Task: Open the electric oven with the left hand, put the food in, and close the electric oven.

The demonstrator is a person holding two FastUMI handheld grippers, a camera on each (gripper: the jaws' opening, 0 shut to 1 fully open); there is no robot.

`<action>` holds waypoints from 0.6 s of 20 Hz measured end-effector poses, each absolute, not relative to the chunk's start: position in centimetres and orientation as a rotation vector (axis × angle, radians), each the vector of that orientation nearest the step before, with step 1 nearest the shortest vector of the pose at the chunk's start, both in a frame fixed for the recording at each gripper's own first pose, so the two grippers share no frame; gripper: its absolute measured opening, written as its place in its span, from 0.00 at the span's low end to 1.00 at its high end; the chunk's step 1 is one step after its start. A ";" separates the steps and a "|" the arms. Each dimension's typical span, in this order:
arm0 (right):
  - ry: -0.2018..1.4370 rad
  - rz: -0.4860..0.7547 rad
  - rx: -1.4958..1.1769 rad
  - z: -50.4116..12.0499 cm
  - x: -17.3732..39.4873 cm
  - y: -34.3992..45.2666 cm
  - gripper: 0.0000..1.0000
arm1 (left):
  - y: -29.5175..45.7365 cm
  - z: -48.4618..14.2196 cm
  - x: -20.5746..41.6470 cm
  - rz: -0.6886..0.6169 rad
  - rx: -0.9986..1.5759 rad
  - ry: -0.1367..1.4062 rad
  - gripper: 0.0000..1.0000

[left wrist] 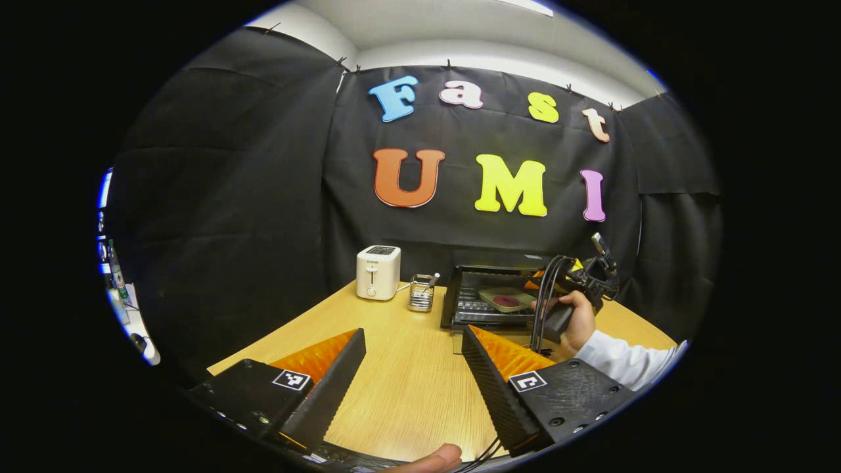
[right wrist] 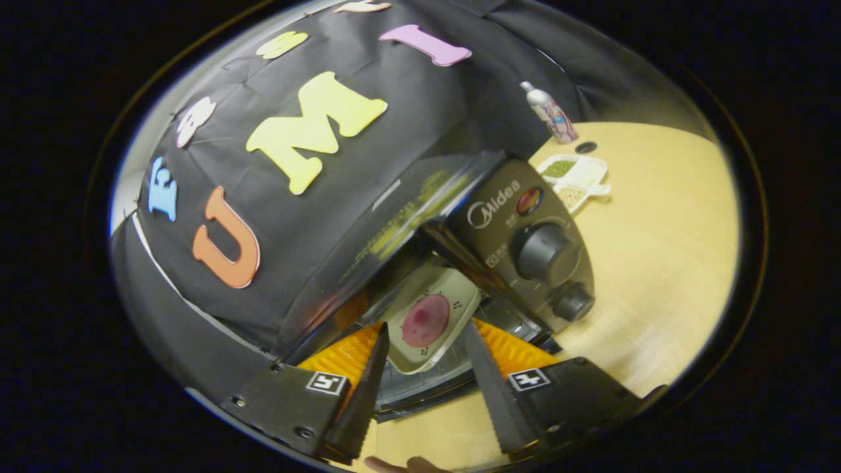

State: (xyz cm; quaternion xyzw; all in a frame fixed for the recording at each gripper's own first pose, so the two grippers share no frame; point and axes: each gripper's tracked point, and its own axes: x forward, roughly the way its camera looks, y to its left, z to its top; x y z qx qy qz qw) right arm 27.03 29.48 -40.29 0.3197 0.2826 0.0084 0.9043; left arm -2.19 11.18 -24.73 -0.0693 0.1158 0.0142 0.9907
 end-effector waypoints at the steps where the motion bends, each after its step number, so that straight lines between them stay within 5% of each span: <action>1: 0.560 0.022 0.624 -39.4 26.7 28.8 0.73 | 11.1 -24.8 -2.0 0.028 -0.142 0.237 0.94; 2: 0.537 0.031 0.591 -38.7 26.7 28.8 0.80 | 10.8 -25.3 -1.6 0.023 -0.146 0.244 0.93; 4: 0.503 0.044 0.520 -37.1 25.7 28.0 0.76 | 10.3 -26.2 -1.1 0.012 -0.148 0.266 0.94; 10: 0.301 0.124 0.344 -28.7 22.7 25.3 0.89 | 7.4 -30.5 1.2 -0.041 -0.139 0.381 0.94; 12: 0.234 0.128 0.282 -26.0 21.8 23.7 1.00 | 5.8 -32.0 1.5 -0.068 -0.134 0.417 0.94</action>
